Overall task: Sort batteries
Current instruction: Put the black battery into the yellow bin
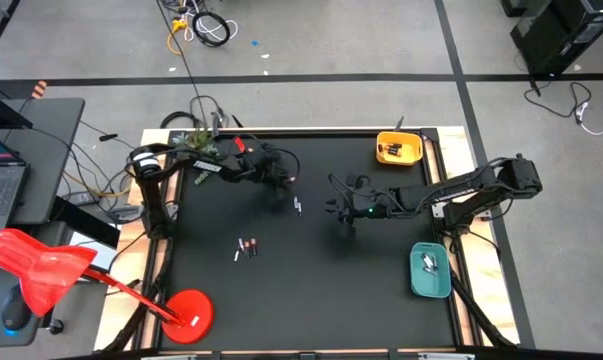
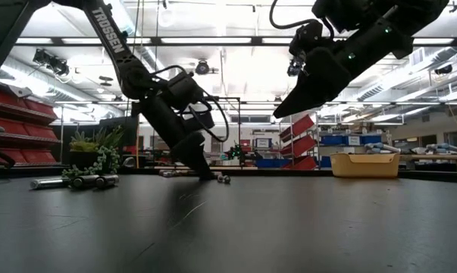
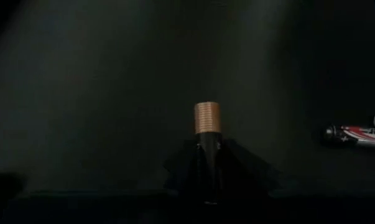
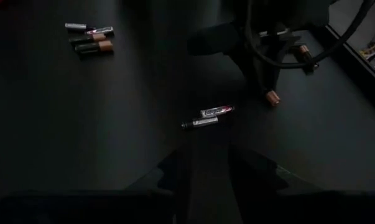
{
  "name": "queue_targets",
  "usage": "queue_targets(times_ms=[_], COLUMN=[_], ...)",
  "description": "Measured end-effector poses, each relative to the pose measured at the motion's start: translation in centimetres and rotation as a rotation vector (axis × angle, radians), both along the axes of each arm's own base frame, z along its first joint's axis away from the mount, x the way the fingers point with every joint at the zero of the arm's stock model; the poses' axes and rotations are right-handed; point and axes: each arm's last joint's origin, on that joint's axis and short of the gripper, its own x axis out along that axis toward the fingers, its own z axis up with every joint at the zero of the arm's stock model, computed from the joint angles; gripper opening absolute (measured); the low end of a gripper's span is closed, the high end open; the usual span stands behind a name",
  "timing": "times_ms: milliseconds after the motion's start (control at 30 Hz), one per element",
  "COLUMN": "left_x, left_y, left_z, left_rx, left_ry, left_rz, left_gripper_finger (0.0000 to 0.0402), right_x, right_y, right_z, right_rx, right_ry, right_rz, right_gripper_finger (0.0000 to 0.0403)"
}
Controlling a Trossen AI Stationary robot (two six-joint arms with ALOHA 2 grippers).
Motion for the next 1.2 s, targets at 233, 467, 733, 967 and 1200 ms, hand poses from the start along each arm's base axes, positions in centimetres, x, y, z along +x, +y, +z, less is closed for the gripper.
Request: queue_targets(times_ms=[233,467,733,967,1200], left_x=[0.2,0.4,0.0,-0.2,-0.4], left_y=[-0.3,-0.9,-1.7,-2.8,-3.2], left_z=[0.0,1.2,1.5,1.1,0.9], left_rx=[0.031,0.052,0.014,0.039,0.045], left_ry=[0.011,-0.033,0.013,0.086,0.155], left_rz=[0.034,0.005,-0.048,-0.109,-0.108], left_gripper_finger=[0.0004,0.0000,0.0010,0.0064,0.0106], right_x=[0.0,-0.1,-0.1,0.0,0.0], right_y=[0.0,0.0,0.0,0.0,0.0], right_z=[0.0,-0.1,-0.1,0.1,0.1], right_rx=[0.010,0.009,0.017,0.016,0.017], right_ry=[-0.004,0.006,0.006,-0.017,-0.014], right_rz=[-0.008,-0.026,-0.031,-0.030,-0.030], right_gripper_finger=[0.0112,0.0112,0.0112,0.0112,0.0112])
